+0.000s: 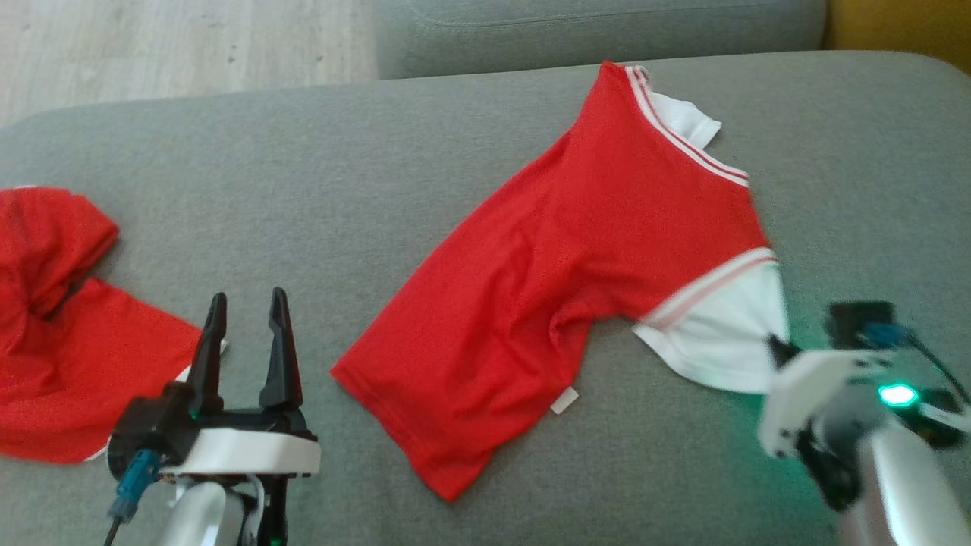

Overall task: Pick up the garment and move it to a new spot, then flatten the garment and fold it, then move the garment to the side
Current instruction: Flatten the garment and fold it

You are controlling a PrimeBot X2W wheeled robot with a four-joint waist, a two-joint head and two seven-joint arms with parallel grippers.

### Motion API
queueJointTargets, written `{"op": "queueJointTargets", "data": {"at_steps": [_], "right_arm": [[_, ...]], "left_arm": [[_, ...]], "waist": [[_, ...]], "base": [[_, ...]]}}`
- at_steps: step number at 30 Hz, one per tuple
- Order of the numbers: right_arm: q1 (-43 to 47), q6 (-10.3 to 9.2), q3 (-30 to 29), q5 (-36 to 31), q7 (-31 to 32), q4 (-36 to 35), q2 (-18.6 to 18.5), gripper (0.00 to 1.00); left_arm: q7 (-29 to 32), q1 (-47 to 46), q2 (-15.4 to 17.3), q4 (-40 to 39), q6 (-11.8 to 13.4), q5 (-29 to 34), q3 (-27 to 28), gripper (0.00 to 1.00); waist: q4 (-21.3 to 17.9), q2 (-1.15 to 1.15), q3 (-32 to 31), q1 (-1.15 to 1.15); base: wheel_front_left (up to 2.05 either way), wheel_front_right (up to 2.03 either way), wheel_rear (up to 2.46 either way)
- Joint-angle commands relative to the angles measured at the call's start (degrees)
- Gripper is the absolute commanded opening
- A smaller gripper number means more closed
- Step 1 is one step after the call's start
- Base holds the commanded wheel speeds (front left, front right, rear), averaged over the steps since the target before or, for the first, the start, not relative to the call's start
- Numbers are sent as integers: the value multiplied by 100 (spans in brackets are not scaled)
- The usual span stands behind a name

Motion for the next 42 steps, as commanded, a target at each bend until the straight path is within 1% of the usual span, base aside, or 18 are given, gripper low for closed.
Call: {"op": "queueJointTargets", "data": {"at_steps": [1, 3, 4, 5, 8, 11, 12, 17, 21, 25, 28, 32, 35, 36, 42], "right_arm": [[141, 43, -112, -149, 154, -601, -78, 0], [340, 43, -320, -236, 298, -961, -95, 0], [421, 43, -388, -265, 340, -1109, -109, 24], [480, 43, -445, -284, 333, -1253, -114, 100], [570, 43, -438, -230, 49, -1599, -101, 100], [616, 43, -189, -152, -577, -1855, -121, 100], [616, 43, -189, -152, -577, -1855, -121, 100], [841, 43, 40, -65, -1715, -1954, -86, 100], [1031, 43, 289, 33, -2320, -1852, -38, 100], [1075, 43, 558, 134, -2455, -1715, -17, 100], [1021, 43, 660, 166, -2464, -1673, -19, 100], [964, 43, 748, 206, -2456, -1670, -21, 100], [920, 43, 831, 240, -2447, -1668, -20, 100], [909, 43, 862, 252, -2439, -1666, -18, 100], [853, 43, 993, 335, -2427, -1655, -6, 100]], "left_arm": [[-55, -93, 111, -216, 35, -13, 242, 100], [-55, -75, 119, -231, 42, -18, 260, 100], [-55, -69, 121, -235, 43, -20, 262, 100], [-55, -67, 124, -236, 43, -19, 260, 100], [-55, -56, 134, -229, 43, -14, 245, 100], [-55, -34, 129, -212, 45, -8, 212, 100], [-55, -34, 129, -212, 45, -8, 212, 100], [-55, 29, 107, -180, 48, -12, 164, 100], [-55, 136, 97, -164, 62, -6, 157, 100], [-40, 248, 61, -103, 53, -11, 84, 100], [82, 269, -22, -36, -3, -28, -79, 100], [674, 180, -159, 371, -75, -144, -367, 100], [1055, 57, -297, 749, -79, -339, -481, 100], [1165, 13, -328, 874, -44, -389, -497, 100], [1466, -267, -447, 1389, 70, -708, -491, 100]], "waist": [[-71, 0, -9, 0], [-118, 0, -10, 0], [-134, 0, -10, 0], [-149, 0, -10, 0], [-189, 0, -25, 0], [-202, 0, -55, 0], [-202, 0, -55, 0], [-190, 0, -164, 0], [-195, 0, -255, 0], [-221, 0, -311, 0], [-230, 0, -318, 0], [-254, 0, -276, 0], [-314, 0, -236, 0], [-339, 0, -223, 0], [-462, 0, -152, 0]], "base": [[0, 0, 0], [0, 0, 0], [0, 0, 0], [0, 0, 0], [0, 0, 0], [0, 0, 0], [0, 0, 0], [0, 0, 0], [0, 0, 0], [0, 0, 0], [0, 0, 0], [0, 0, 0], [0, 0, 0], [0, 0, 0], [0, 0, 0]]}}
